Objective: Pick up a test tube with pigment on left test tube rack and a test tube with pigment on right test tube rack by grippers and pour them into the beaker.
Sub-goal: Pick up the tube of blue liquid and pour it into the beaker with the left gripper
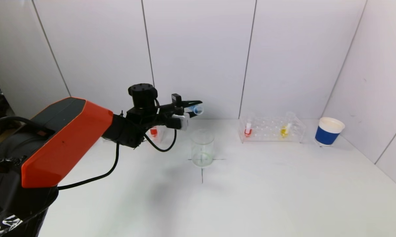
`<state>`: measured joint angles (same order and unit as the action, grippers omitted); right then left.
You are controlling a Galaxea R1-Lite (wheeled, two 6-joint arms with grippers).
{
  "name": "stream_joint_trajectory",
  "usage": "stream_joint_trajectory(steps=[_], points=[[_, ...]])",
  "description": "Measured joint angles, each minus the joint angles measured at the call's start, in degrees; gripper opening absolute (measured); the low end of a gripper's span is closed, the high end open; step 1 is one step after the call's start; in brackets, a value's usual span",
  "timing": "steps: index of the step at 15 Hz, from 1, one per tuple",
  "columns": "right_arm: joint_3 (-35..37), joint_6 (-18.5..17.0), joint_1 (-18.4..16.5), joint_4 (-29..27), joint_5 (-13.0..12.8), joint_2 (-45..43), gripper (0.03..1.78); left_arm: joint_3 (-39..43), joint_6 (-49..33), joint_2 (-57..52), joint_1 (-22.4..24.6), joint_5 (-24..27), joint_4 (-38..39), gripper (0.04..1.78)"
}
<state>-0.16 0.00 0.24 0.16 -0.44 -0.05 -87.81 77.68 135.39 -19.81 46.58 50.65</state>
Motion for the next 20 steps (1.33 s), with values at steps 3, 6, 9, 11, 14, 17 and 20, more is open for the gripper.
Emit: stream_joint_trajectory(steps=[3,6,9,11,14,17,20], points=[[0.0,0.0,0.0,0.0,0.0,0.0,1.77,2.3,2.7,0.0,-0.2,0.0,1.2,0.45],[0.0,0.0,0.0,0.0,0.0,0.0,1.77,3.6,4.6,0.0,-0.1,0.2,1.4,0.45],[0.0,0.0,0.0,0.0,0.0,0.0,1.77,4.8,5.4,-0.1,-0.1,0.4,1.7,0.45],[0.0,0.0,0.0,0.0,0.0,0.0,1.77,5.7,5.4,-0.2,-0.1,0.4,2.7,0.45],[0.0,0.0,0.0,0.0,0.0,0.0,1.77,6.0,5.5,-0.3,-0.1,0.4,2.9,0.45],[0.0,0.0,0.0,0.0,0.0,0.0,1.77,6.1,6.8,-0.4,-0.1,0.4,3.2,0.45],[0.0,0.0,0.0,0.0,0.0,0.0,1.77,6.2,8.6,-0.4,-0.2,0.4,3.3,0.45]])
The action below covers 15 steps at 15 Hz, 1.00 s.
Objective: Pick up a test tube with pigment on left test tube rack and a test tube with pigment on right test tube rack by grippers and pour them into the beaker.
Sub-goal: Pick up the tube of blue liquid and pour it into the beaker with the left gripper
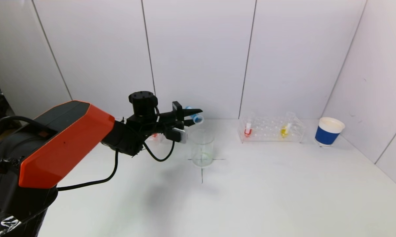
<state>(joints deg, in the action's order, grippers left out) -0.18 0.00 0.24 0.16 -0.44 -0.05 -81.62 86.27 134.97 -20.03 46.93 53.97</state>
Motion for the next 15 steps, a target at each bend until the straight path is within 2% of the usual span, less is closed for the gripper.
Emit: stream_joint_trajectory(steps=[15], points=[[0.0,0.0,0.0,0.0,0.0,0.0,1.77,0.0,7.2,0.5,0.0,-0.8,-0.5,0.45]])
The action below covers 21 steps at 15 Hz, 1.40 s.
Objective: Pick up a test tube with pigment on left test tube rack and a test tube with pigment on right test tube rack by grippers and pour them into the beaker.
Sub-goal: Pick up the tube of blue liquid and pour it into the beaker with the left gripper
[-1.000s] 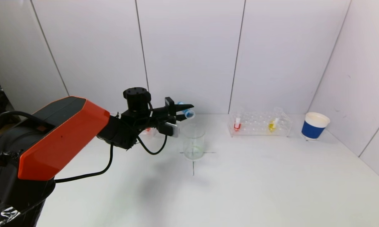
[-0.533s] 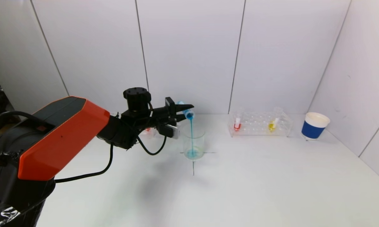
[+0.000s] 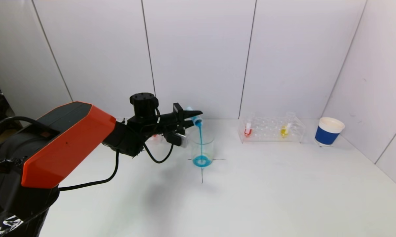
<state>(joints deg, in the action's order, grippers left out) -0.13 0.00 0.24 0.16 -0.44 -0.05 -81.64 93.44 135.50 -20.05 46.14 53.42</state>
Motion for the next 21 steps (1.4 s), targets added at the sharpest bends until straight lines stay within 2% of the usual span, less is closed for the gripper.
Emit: stream_joint_trajectory(steps=[21], points=[[0.0,0.0,0.0,0.0,0.0,0.0,1.77,-0.2,9.3,-1.8,0.0,-0.7,-3.2,0.45]])
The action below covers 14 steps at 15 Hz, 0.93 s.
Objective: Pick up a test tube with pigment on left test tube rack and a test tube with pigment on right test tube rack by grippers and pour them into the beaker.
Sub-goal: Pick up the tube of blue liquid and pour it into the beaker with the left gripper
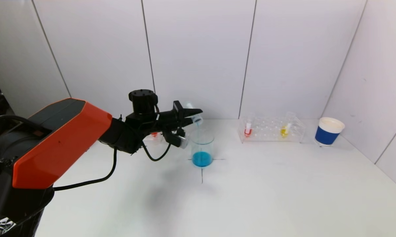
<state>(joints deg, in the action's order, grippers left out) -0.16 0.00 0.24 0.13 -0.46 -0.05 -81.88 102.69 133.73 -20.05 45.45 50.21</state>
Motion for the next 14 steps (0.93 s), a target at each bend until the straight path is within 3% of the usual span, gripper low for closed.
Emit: stream_joint_trajectory(steps=[14], points=[[0.0,0.0,0.0,0.0,0.0,0.0,1.77,1.3,4.4,-2.5,-1.5,-0.1,-2.8,0.45]])
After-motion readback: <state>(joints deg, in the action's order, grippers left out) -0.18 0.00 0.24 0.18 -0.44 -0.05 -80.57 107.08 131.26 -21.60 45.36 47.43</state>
